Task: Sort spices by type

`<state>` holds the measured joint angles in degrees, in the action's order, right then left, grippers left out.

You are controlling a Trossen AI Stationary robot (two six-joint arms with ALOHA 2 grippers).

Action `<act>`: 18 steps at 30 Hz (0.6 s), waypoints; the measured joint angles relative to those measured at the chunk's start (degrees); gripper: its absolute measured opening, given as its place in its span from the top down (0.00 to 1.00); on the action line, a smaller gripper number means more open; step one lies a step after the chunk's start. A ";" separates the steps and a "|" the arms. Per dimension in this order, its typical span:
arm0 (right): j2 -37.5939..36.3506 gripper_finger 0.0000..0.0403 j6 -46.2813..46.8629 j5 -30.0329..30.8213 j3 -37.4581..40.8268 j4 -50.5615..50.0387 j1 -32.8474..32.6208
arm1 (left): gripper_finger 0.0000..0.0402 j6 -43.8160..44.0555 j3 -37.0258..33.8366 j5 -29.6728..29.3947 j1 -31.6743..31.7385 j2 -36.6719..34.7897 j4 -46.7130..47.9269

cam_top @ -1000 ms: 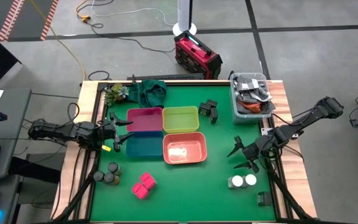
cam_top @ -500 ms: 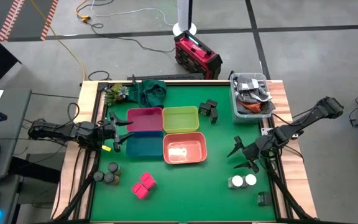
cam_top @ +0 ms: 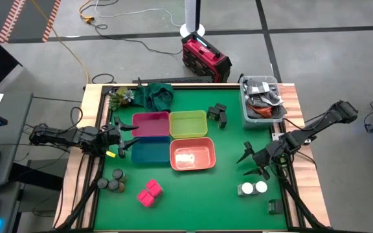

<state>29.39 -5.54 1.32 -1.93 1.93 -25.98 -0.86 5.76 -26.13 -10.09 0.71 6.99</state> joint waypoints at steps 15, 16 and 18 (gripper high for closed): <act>-0.06 0.25 -3.40 0.03 0.00 10.07 0.33 | 0.39 18.73 -0.04 0.05 -0.02 0.00 -0.55; -0.04 0.25 -4.73 0.03 0.00 14.13 0.35 | 0.39 21.72 -0.04 0.07 -0.02 0.00 -0.61; -0.04 0.25 -5.29 0.05 0.00 22.72 0.35 | 0.39 25.94 -0.07 0.09 -0.02 0.00 -0.66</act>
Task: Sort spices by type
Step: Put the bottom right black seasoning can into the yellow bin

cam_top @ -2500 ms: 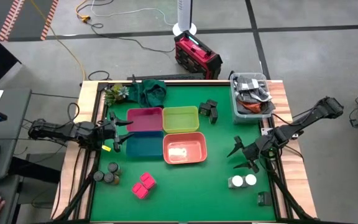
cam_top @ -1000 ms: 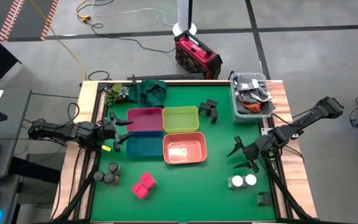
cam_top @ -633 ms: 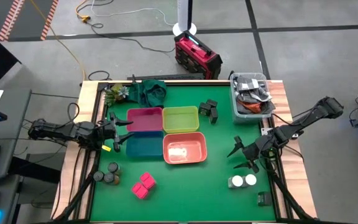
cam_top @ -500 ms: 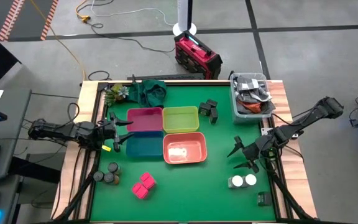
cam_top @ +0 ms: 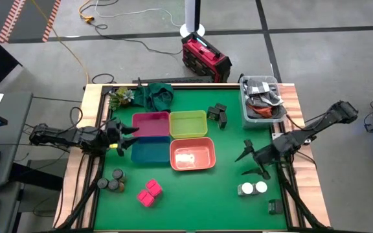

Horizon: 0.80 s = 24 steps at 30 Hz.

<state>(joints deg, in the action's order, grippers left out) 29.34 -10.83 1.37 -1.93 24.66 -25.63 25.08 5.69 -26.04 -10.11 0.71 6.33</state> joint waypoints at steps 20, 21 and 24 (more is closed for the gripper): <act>0.12 0.25 9.52 0.07 0.00 34.16 -0.21 | 0.39 0.58 0.09 -2.51 0.02 0.02 0.43; 0.42 0.25 9.51 0.07 0.00 34.13 -0.22 | 0.39 0.11 0.09 -2.58 0.02 0.02 0.32; 1.03 0.25 9.51 0.07 0.00 34.15 -0.22 | 0.39 1.78 0.09 -2.19 0.02 0.02 0.26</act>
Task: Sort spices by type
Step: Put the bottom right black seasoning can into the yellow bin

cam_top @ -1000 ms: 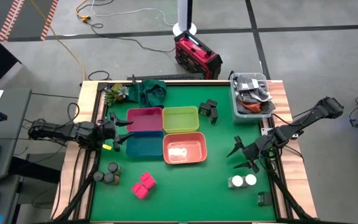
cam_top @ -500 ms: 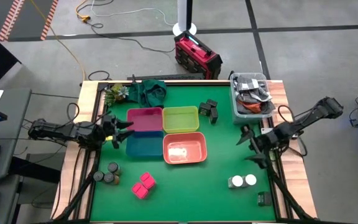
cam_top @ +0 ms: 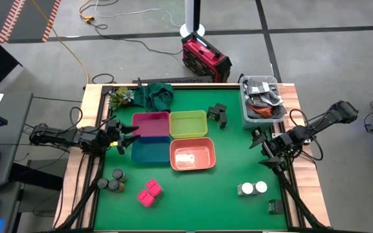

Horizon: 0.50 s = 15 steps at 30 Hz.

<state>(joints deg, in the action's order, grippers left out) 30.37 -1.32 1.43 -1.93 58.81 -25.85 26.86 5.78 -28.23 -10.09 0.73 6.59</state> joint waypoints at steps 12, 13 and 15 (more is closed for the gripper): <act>0.10 0.25 8.97 10.37 -0.58 -1.81 1.62 | 0.39 -22.73 0.76 10.29 -0.02 0.02 -12.60; 0.42 0.25 9.23 13.99 -1.96 -5.71 1.99 | 0.39 -24.31 0.95 11.68 -0.02 0.01 -14.19; 1.35 0.25 9.30 20.89 -6.03 -16.90 3.01 | 0.39 -26.29 1.37 12.39 -0.02 0.02 -17.03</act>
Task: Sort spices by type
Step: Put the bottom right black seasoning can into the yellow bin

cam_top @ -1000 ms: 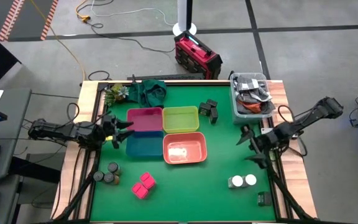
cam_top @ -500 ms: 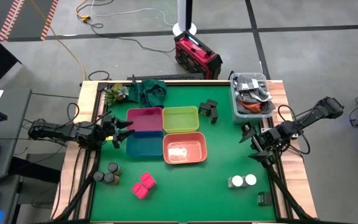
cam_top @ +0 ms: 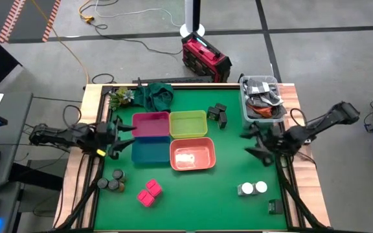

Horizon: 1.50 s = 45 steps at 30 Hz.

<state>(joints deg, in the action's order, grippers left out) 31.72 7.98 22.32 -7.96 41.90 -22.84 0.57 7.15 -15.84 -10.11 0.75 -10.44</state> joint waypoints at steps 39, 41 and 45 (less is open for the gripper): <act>41.09 0.25 2.59 3.56 -55.89 -86.38 20.88 | 0.39 8.39 28.93 -7.47 0.00 33.18 30.79; 43.12 0.24 3.78 3.14 -57.62 -90.12 22.42 | 0.39 8.20 28.13 -9.24 0.00 33.25 29.95; 47.40 0.21 8.59 -0.36 -59.87 -93.17 26.40 | 0.39 7.19 27.10 -15.97 -0.35 33.22 29.12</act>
<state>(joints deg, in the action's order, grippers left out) 79.12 16.57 21.97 -67.83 -51.26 3.56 7.76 34.25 -31.81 -10.46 33.97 18.68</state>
